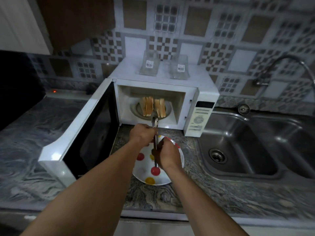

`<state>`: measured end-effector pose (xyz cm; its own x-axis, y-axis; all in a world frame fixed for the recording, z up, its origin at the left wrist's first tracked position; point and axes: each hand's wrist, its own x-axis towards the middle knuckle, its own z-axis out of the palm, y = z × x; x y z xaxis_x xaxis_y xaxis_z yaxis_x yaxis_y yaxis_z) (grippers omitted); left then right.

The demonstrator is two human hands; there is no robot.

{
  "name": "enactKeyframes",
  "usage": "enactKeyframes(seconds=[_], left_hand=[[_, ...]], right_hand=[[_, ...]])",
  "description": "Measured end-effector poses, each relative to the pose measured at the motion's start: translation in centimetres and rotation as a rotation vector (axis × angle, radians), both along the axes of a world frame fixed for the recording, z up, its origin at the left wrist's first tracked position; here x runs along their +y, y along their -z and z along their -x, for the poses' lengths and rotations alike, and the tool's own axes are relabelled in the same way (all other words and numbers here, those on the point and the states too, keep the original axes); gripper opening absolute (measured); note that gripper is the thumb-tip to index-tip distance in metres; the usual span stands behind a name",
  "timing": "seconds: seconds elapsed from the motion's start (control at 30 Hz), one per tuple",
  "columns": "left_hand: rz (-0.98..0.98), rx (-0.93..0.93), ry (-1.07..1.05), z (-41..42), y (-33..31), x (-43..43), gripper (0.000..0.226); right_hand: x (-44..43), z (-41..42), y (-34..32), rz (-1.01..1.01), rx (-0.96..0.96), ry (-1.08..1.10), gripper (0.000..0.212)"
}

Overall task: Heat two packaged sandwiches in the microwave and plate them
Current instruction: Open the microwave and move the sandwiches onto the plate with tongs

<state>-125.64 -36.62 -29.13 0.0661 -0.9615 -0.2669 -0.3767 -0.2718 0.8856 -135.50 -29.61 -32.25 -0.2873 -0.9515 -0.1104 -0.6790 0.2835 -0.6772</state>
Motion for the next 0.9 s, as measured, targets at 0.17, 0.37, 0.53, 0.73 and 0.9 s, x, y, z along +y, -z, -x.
enactKeyframes(seconds=[0.17, 0.37, 0.53, 0.73, 0.9], left_hand=[[0.028, 0.18, 0.078, 0.5, -3.7, 0.8, 0.018], [0.06, 0.237, 0.201, -0.2, -6.1, 2.0, 0.028], [0.126, 0.202, 0.271, 0.2, -8.1, 2.8, 0.02], [0.156, 0.23, 0.175, 1.1, -9.5, 3.2, 0.011], [0.154, 0.227, 0.174, 1.4, -10.4, 3.0, 0.01]], right_hand=[[1.5, 0.5, -3.4, 0.125, 0.04, 0.091, 0.025], [2.8, 0.5, -5.5, 0.214, 0.045, 0.144, 0.024], [3.5, 0.5, -6.6, 0.247, 0.084, 0.145, 0.016], [4.0, 1.4, -7.7, 0.262, 0.07, 0.111, 0.011], [3.9, 1.6, -8.0, 0.27, 0.032, 0.034, 0.026]])
